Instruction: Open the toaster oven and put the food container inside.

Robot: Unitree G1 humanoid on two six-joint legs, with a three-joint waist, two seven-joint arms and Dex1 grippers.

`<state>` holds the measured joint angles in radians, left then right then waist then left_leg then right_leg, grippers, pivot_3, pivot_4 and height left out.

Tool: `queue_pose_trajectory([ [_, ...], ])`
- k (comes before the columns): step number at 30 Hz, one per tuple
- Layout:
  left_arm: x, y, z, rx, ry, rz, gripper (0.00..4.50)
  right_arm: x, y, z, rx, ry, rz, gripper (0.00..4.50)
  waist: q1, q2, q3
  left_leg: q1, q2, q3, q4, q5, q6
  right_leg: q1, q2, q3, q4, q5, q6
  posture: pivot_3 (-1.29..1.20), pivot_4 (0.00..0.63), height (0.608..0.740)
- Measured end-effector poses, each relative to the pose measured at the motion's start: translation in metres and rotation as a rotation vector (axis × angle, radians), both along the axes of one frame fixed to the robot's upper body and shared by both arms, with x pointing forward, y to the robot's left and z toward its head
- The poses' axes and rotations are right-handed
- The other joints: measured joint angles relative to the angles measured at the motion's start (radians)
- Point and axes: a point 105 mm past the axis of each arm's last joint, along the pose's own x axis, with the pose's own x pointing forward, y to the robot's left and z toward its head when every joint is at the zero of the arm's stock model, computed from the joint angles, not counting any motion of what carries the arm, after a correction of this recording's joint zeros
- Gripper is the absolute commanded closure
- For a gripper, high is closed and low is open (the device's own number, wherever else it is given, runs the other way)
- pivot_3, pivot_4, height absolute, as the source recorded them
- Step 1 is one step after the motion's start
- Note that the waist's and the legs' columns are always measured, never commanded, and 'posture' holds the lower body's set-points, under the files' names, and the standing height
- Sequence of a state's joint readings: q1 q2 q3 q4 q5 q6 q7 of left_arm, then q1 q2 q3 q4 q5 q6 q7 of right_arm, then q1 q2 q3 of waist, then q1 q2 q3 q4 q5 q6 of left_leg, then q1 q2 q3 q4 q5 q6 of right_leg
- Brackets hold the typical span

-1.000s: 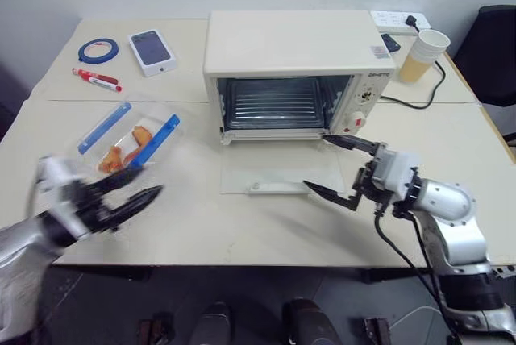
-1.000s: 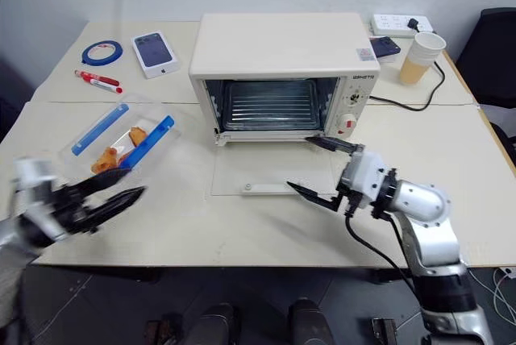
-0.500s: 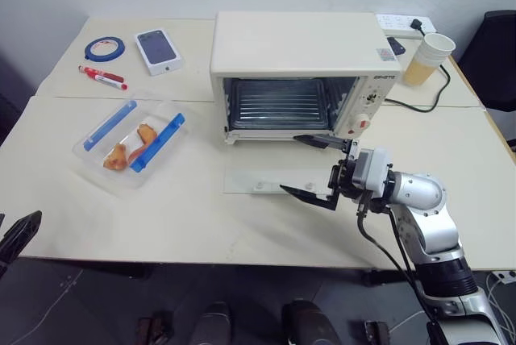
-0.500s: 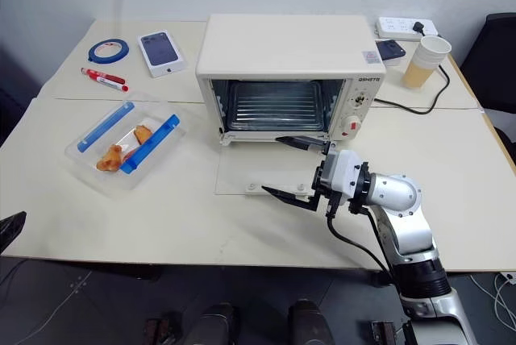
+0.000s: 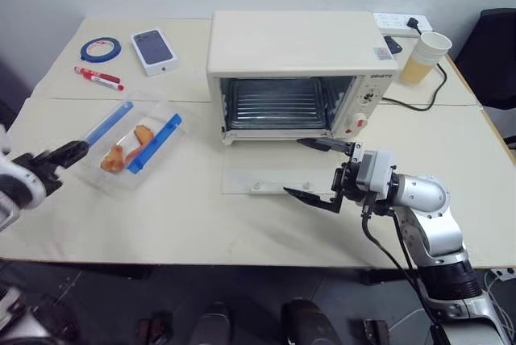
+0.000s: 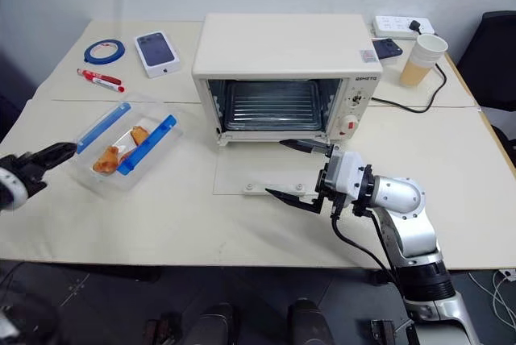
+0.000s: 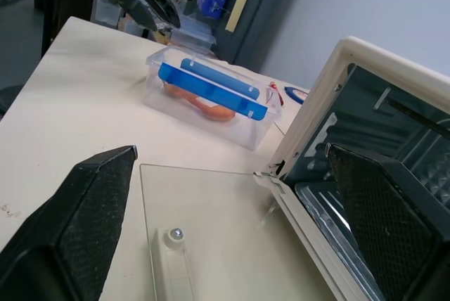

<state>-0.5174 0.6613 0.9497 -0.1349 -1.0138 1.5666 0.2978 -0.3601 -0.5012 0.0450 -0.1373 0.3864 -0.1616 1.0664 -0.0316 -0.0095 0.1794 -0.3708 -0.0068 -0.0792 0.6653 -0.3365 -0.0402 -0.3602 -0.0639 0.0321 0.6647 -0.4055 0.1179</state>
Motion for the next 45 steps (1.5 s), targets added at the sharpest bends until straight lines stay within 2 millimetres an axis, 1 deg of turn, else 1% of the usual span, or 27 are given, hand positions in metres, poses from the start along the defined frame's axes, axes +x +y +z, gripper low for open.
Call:
queue_pose_trajectory([
  [1,0.003,-0.002,-0.009,0.002,0.056,0.013,0.03,-0.001,0.0,0.001,0.002,-0.001,-0.001,0.0,-0.005,0.0,0.0,0.001,-0.001,0.001,-0.001,0.0,0.0,-0.002,0.001,0.0,0.001,0.0,0.0,0.0,0.15,0.74],
  [2,0.004,0.0,-0.01,0.012,0.071,0.03,0.03,-0.001,0.0,0.0,0.004,0.004,-0.007,0.0,-0.008,0.0,0.0,0.001,-0.001,0.001,-0.001,0.0,0.0,-0.002,0.002,0.0,0.006,0.0,0.0,0.0,0.15,0.74],
  [4,0.006,-0.001,-0.021,0.029,0.141,0.039,0.03,-0.001,0.0,-0.002,0.006,0.014,-0.01,0.0,-0.009,0.0,0.0,0.002,-0.001,0.001,-0.001,0.0,0.0,-0.004,0.001,0.001,0.005,0.0,0.0,0.0,0.15,0.74],
  [6,0.008,-0.003,-0.037,0.025,0.218,0.036,0.03,-0.001,0.0,-0.002,0.009,0.015,-0.013,0.0,-0.007,0.0,0.0,0.0,-0.001,0.001,0.001,0.0,-0.001,-0.006,0.001,0.001,0.007,0.0,0.0,0.0,0.15,0.74],
  [9,0.01,-0.003,-0.037,0.048,0.237,0.043,0.03,-0.001,0.0,0.0,0.02,0.018,-0.025,0.0,-0.006,-0.002,0.0,-0.001,-0.001,0.002,0.001,0.001,-0.002,-0.008,0.001,0.002,0.008,0.0,0.0,0.0,0.15,0.74],
  [11,0.013,-0.005,-0.035,0.056,0.238,0.034,0.41,-0.001,0.0,0.001,0.03,0.021,-0.035,0.0,-0.001,-0.002,0.0,-0.001,-0.001,0.002,0.001,0.001,-0.002,-0.009,0.001,0.002,0.009,0.0,0.0,0.0,0.15,0.74],
  [12,0.016,-0.006,-0.036,0.047,0.242,0.024,0.48,-0.001,0.001,0.002,0.033,0.02,-0.039,0.0,0.001,-0.002,0.0,-0.001,-0.001,0.003,0.001,0.001,-0.002,-0.009,0.001,0.002,0.009,0.0,0.0,0.0,0.15,0.74],
  [13,0.016,-0.007,-0.037,0.047,0.247,0.021,0.78,-0.002,0.001,0.002,0.034,0.018,-0.039,0.0,0.002,-0.002,0.0,-0.001,-0.001,0.003,0.001,0.001,-0.002,-0.009,0.001,0.002,0.009,0.0,0.0,0.0,0.15,0.74],
  [14,0.017,-0.007,-0.038,0.044,0.252,0.017,0.96,-0.002,0.001,0.003,0.036,0.017,-0.04,0.0,0.001,-0.002,0.0,-0.001,-0.001,0.003,0.001,0.001,-0.002,-0.009,0.0,0.002,0.009,0.0,0.0,0.0,0.15,0.74],
  [15,0.018,-0.008,-0.037,0.044,0.25,0.01,1.24,-0.002,0.001,0.002,0.037,0.02,-0.043,0.0,0.001,-0.002,0.0,-0.001,-0.001,0.003,0.001,0.001,-0.002,-0.01,0.0,0.002,0.009,0.0,0.0,0.0,0.15,0.74],
  [17,0.018,-0.008,-0.036,0.061,0.256,0.006,1.61,-0.002,0.001,0.001,0.038,0.028,-0.048,0.0,0.0,-0.002,0.0,-0.001,-0.001,0.004,0.0,0.001,-0.002,-0.011,0.0,0.002,0.01,0.0,0.0,0.0,0.15,0.74],
  [18,0.018,-0.007,-0.036,0.063,0.255,0.006,1.89,-0.001,0.0,0.001,0.04,0.032,-0.052,0.0,0.0,-0.002,0.0,-0.001,-0.001,0.005,0.0,0.001,-0.002,-0.012,0.0,0.002,0.01,0.0,0.0,0.0,0.15,0.74],
  [19,0.018,-0.007,-0.036,0.064,0.256,0.007,2.18,-0.001,0.0,0.0,0.041,0.033,-0.053,0.0,-0.001,-0.002,-0.001,-0.001,-0.001,0.005,0.0,0.001,-0.002,-0.012,0.0,0.002,0.011,0.0,0.0,0.0,0.15,0.74],
  [20,0.017,-0.005,-0.035,0.065,0.259,0.011,2.26,-0.001,0.0,0.0,0.041,0.035,-0.055,0.0,-0.001,-0.002,-0.001,-0.001,-0.001,0.006,0.0,0.001,-0.002,-0.012,0.0,0.002,0.011,0.0,0.0,0.0,0.15,0.74],
  [24,0.015,0.004,-0.033,0.089,0.277,0.027,3.22,-0.002,0.0,-0.001,0.043,0.038,-0.058,0.0,-0.002,-0.002,0.0,-0.001,-0.001,0.006,0.0,0.001,-0.002,-0.013,0.0,0.002,0.011,0.0,0.0,0.0,0.15,0.74],
  [28,0.011,0.01,-0.025,0.136,0.287,0.022,4.09,-0.002,-0.001,-0.001,0.045,0.04,-0.062,0.0,0.001,-0.002,0.0,-0.002,-0.001,0.006,0.0,0.001,-0.002,-0.014,0.0,0.002,0.012,0.0,0.0,0.0,0.15,0.74],
  [29,0.011,0.011,-0.025,0.14,0.291,0.02,4.24,-0.002,-0.001,-0.002,0.045,0.041,-0.063,0.0,0.001,-0.002,0.0,-0.002,-0.001,0.006,0.0,0.001,-0.002,-0.014,0.0,0.002,0.012,0.0,0.0,0.0,0.15,0.74],
  [31,0.011,0.011,-0.024,0.146,0.296,0.007,4.34,-0.001,-0.001,-0.002,0.045,0.041,-0.063,0.0,0.001,-0.002,0.0,-0.002,-0.001,0.006,0.0,0.001,-0.002,-0.014,0.0,0.002,0.012,0.0,0.0,0.0,0.15,0.74],
  [35,0.007,0.019,-0.016,0.159,0.299,-0.01,4.34,-0.002,-0.001,-0.003,0.045,0.046,-0.067,0.0,-0.003,-0.003,0.0,-0.002,-0.001,0.007,-0.001,0.0,-0.002,-0.015,0.0,0.002,0.012,0.0,0.0,0.0,0.15,0.74],
  [37,0.001,0.022,-0.002,0.203,0.29,-0.068,4.34,-0.002,-0.003,-0.004,0.041,0.051,-0.073,0.0,-0.003,-0.004,0.0,-0.003,0.0,0.007,-0.001,0.0,-0.002,-0.016,0.0,0.002,0.012,0.0,0.0,0.0,0.15,0.74],
  [39,-0.005,0.025,0.011,0.244,0.278,-0.108,4.34,-0.003,-0.009,-0.006,0.027,0.055,-0.093,0.0,-0.004,-0.004,0.0,-0.003,-0.001,0.007,-0.002,0.0,-0.002,-0.016,-0.003,0.002,0.012,0.0,0.0,0.0,0.15,0.74],
  [41,-0.009,0.016,0.026,0.285,0.255,-0.212,4.34,-0.003,-0.022,-0.008,0.01,0.064,-0.133,0.0,0.0,-0.004,0.0,-0.003,-0.001,0.006,-0.002,0.0,-0.002,-0.016,-0.003,0.002,0.01,0.0,-0.001,0.0,0.15,0.74],
  [42,-0.009,0.008,0.029,0.286,0.246,-0.263,4.34,-0.002,-0.026,-0.008,0.001,0.062,-0.145,0.0,0.004,-0.003,0.0,-0.003,-0.001,0.006,-0.002,0.0,-0.002,-0.015,-0.004,0.003,0.01,0.0,-0.001,0.0,0.15,0.74],
  [43,-0.009,0.003,0.03,0.285,0.24,-0.297,4.34,-0.002,-0.028,-0.007,0.0,0.06,-0.152,0.0,0.005,-0.003,0.0,-0.003,-0.001,0.006,-0.001,0.0,-0.002,-0.015,-0.004,0.003,0.01,0.0,-0.001,0.0,0.15,0.74],
  [45,-0.007,-0.02,0.026,0.308,0.253,-0.413,4.34,-0.002,-0.04,-0.009,-0.007,0.066,-0.196,0.0,0.009,-0.004,0.0,-0.004,-0.001,0.004,0.0,0.0,-0.002,-0.014,-0.004,0.003,0.01,0.0,-0.001,0.0,0.15,0.74],
])
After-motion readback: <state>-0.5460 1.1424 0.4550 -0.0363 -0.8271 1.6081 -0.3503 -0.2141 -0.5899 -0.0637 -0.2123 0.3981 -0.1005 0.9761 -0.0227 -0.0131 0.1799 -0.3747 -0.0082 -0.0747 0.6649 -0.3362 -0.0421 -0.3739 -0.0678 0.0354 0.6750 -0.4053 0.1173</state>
